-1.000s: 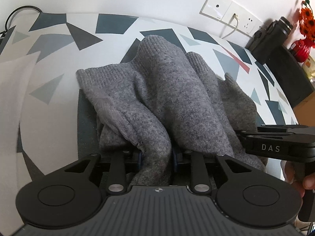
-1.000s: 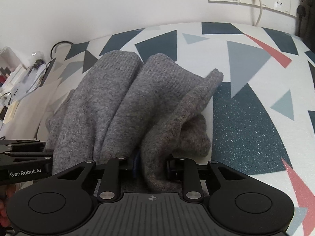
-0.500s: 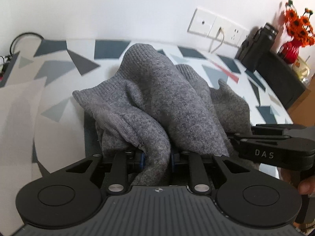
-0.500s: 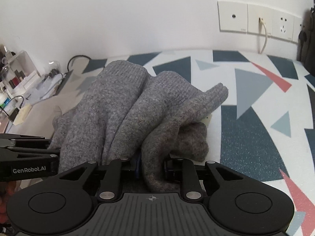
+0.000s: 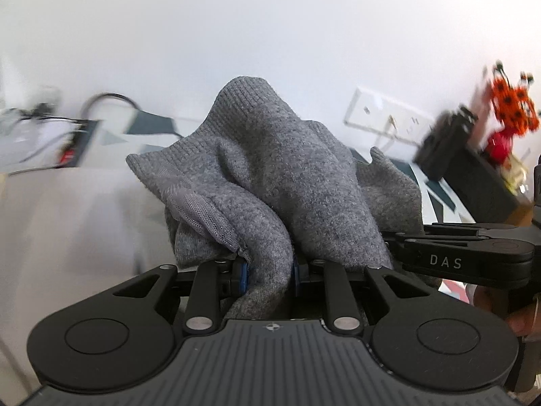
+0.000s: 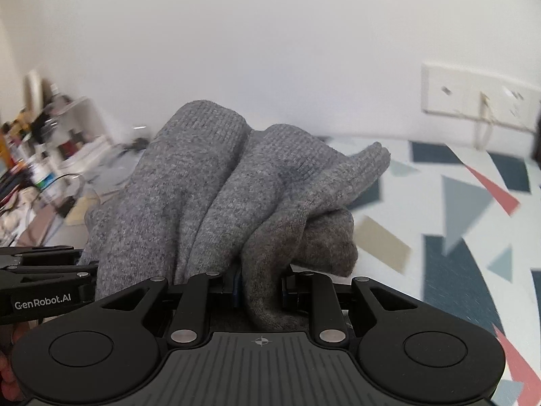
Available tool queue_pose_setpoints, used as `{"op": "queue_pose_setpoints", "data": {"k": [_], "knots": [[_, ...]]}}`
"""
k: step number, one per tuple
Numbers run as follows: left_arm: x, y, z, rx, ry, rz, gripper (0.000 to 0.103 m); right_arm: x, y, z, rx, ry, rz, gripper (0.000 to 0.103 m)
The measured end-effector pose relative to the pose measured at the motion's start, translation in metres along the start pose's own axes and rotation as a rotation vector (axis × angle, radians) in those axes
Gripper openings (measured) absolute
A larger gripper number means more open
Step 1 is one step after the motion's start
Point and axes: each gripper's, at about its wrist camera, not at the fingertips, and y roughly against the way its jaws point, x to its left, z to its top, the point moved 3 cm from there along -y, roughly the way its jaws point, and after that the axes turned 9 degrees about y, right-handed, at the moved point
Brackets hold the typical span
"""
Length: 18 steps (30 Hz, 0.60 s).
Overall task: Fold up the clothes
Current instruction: 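Lift the folded sweater with both grippers and carry it toward the tan chair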
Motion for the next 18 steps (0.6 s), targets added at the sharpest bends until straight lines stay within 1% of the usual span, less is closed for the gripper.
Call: {"op": "queue_pose_setpoints", "data": {"k": [4, 7, 10, 13, 15, 18], "knots": [[0.032, 0.052, -0.006, -0.081, 0.058, 0.025, 0.022, 0.053, 0.01, 0.011, -0.022, 0.092, 0.041, 0.019], [0.063, 0.101, -0.017, -0.142, 0.08, 0.045, 0.022, 0.104, 0.021, 0.015, -0.044, 0.15, 0.062, 0.019], [0.099, 0.159, -0.031, -0.2, 0.095, 0.064, 0.022, 0.175, 0.039, 0.012, -0.073, 0.206, 0.077, 0.019], [0.139, 0.216, -0.045, -0.255, 0.135, 0.091, 0.022, 0.248, 0.056, 0.008, -0.095, 0.266, 0.098, 0.019], [0.165, 0.253, -0.055, -0.292, 0.169, 0.129, 0.022, 0.299, 0.063, 0.005, -0.094, 0.309, 0.128, 0.019], [0.202, 0.308, -0.072, -0.338, 0.225, 0.209, 0.022, 0.374, 0.066, 0.001, -0.082, 0.388, 0.208, 0.019]]}}
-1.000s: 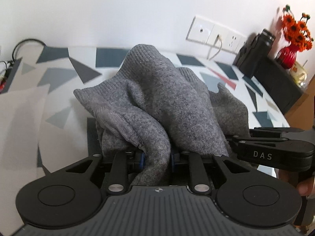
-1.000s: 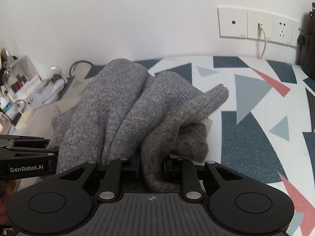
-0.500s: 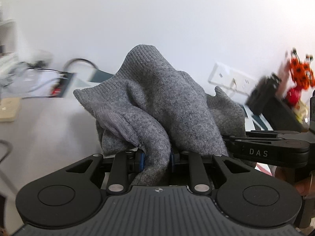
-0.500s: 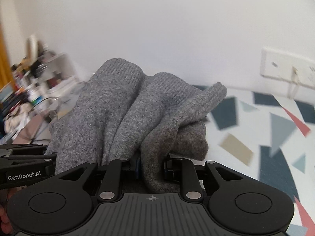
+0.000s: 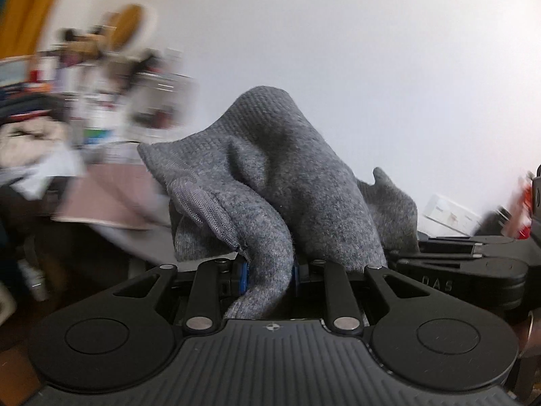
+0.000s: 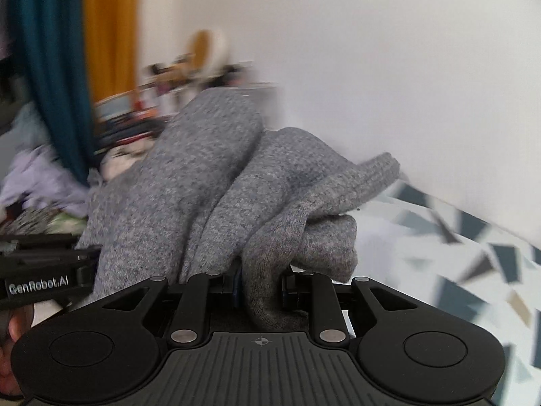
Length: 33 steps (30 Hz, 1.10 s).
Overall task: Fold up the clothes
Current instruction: 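Lift the folded sweater with both grippers and carry it toward the tan chair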
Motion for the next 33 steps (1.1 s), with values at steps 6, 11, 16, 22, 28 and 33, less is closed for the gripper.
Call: {"op": "queue_pose_setpoints", "data": {"k": [6, 11, 16, 22, 28, 33], "knots": [[0.098, 0.084, 0.009, -0.072, 0.128, 0.209, 0.022, 0.129, -0.031, 0.037, 0.003, 0.128, 0.214, 0.019], [0.167, 0.155, -0.006, -0.17, 0.28, 0.39, 0.022, 0.237, -0.059, 0.061, 0.032, 0.267, 0.418, 0.019], [0.227, 0.223, -0.022, -0.244, 0.403, 0.564, 0.022, 0.35, -0.074, 0.072, 0.058, 0.39, 0.614, 0.019], [0.312, 0.28, -0.033, -0.296, 0.52, 0.731, 0.022, 0.477, -0.096, 0.072, 0.095, 0.508, 0.794, 0.018], [0.417, 0.315, -0.01, -0.276, 0.562, 0.846, 0.022, 0.602, -0.136, 0.086, 0.133, 0.536, 0.916, 0.018], [0.501, 0.35, 0.024, -0.245, 0.566, 0.952, 0.022, 0.71, -0.165, 0.116, 0.156, 0.535, 1.009, 0.018]]}}
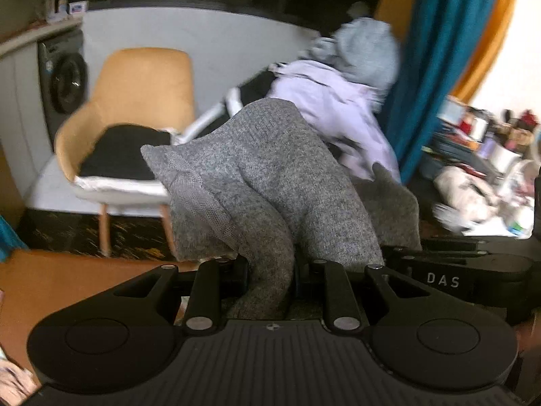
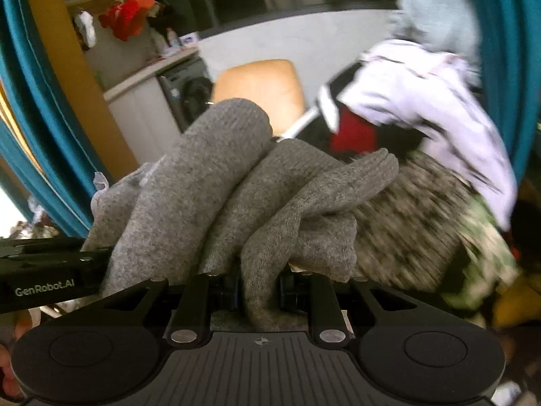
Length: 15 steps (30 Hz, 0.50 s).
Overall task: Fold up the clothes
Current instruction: 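Lift the folded sweater with both grippers and carry it toward the tan chair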
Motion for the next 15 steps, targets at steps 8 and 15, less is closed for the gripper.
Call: {"op": "queue_pose_setpoints", "data": {"k": [8, 15], "knots": [[0.057, -0.059, 0.062, 0.009, 0.034, 0.013, 0.022, 0.03, -0.102, 0.094, -0.009, 0.134, 0.065, 0.018], [0.121, -0.123, 0.094, 0.093, 0.047, -0.072, 0.022, 0.042, -0.195, 0.114, 0.117, 0.02, 0.042, 0.017]]}}
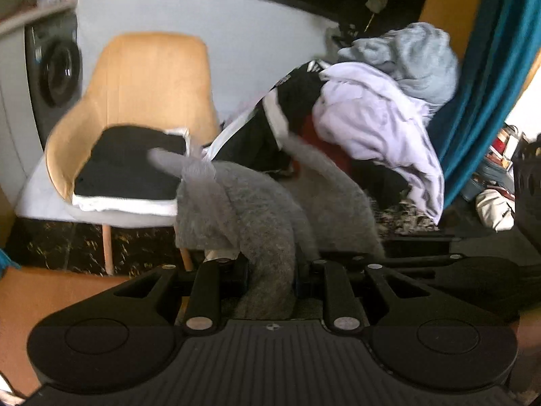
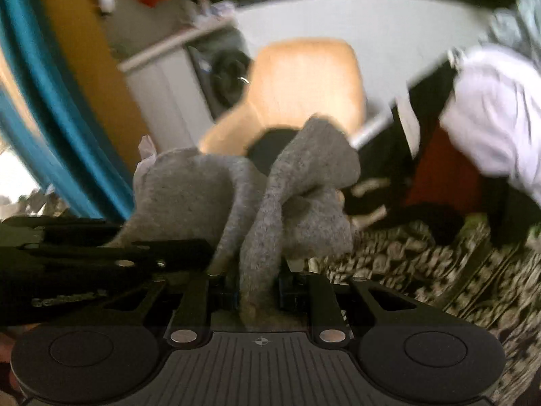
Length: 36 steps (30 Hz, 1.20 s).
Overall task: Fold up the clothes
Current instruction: 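Lift the folded sweater with both grippers and carry it toward the tan chair, then lower the folded sweater onto the black cloth on the chair seat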
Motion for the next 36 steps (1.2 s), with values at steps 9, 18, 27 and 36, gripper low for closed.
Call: {"op": "queue_pose_setpoints", "data": {"k": [9, 18, 27, 36], "knots": [[0.174, -0.04, 0.1, 0.1, 0.011, -0.032, 0.022, -0.006, -0.082, 0.063, -0.037, -0.268, -0.237, 0.016], [0.279, -0.07, 0.188, 0.121, -0.027, -0.02, 0.022, 0.021, -0.17, 0.138, -0.041, -0.328, -0.32, 0.017], [0.331, -0.127, 0.235, 0.14, 0.015, 0.035, 0.022, 0.014, -0.257, 0.198, -0.012, -0.286, -0.312, 0.017], [0.361, -0.211, 0.313, 0.134, 0.03, 0.166, 0.022, -0.054, -0.366, 0.27, -0.004, -0.283, -0.197, 0.017]]}}
